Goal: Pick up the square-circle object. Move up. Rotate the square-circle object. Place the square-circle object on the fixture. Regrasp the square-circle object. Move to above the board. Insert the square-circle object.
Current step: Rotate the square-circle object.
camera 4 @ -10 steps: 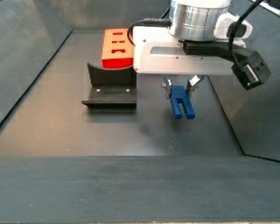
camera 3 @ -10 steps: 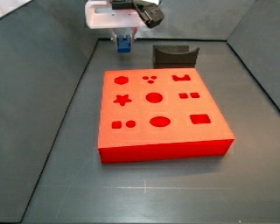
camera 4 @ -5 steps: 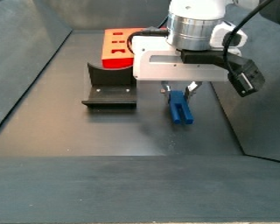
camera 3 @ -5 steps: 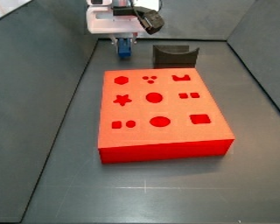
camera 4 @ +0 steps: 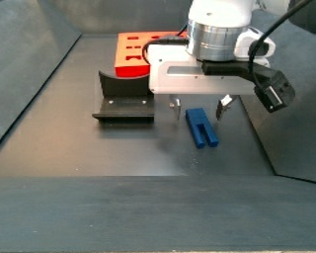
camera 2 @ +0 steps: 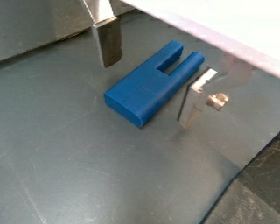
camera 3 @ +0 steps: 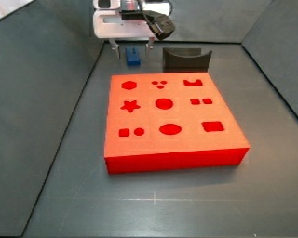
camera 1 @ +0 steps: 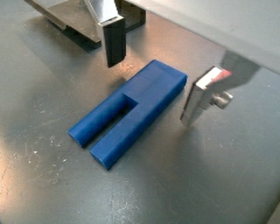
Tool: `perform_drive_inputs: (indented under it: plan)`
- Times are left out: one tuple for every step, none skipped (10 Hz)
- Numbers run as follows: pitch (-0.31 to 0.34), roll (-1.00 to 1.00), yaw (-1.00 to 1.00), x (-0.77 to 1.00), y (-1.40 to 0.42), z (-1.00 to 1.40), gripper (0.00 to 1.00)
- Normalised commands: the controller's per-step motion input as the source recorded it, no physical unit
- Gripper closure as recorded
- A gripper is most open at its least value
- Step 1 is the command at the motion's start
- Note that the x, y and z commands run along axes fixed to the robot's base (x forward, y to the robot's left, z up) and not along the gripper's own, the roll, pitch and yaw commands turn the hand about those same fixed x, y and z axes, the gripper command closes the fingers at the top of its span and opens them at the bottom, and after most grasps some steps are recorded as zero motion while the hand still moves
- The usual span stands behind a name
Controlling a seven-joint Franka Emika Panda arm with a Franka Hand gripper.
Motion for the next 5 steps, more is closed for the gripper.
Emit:
perform_drive_inputs:
  plan:
    - [0.012, 0.00, 0.00, -0.01, 0.00, 1.00, 0.00]
    - [0.041, 0.01, -0.01, -0.02, 0.00, 1.00, 0.00]
    - [0.083, 0.03, -0.01, -0.01, 0.00, 1.00, 0.00]
    - [0.098, 0.04, -0.02, -0.01, 0.00, 1.00, 0.00]
    - [0.120, 0.07, -0.02, -0.01, 0.01, 1.00, 0.00]
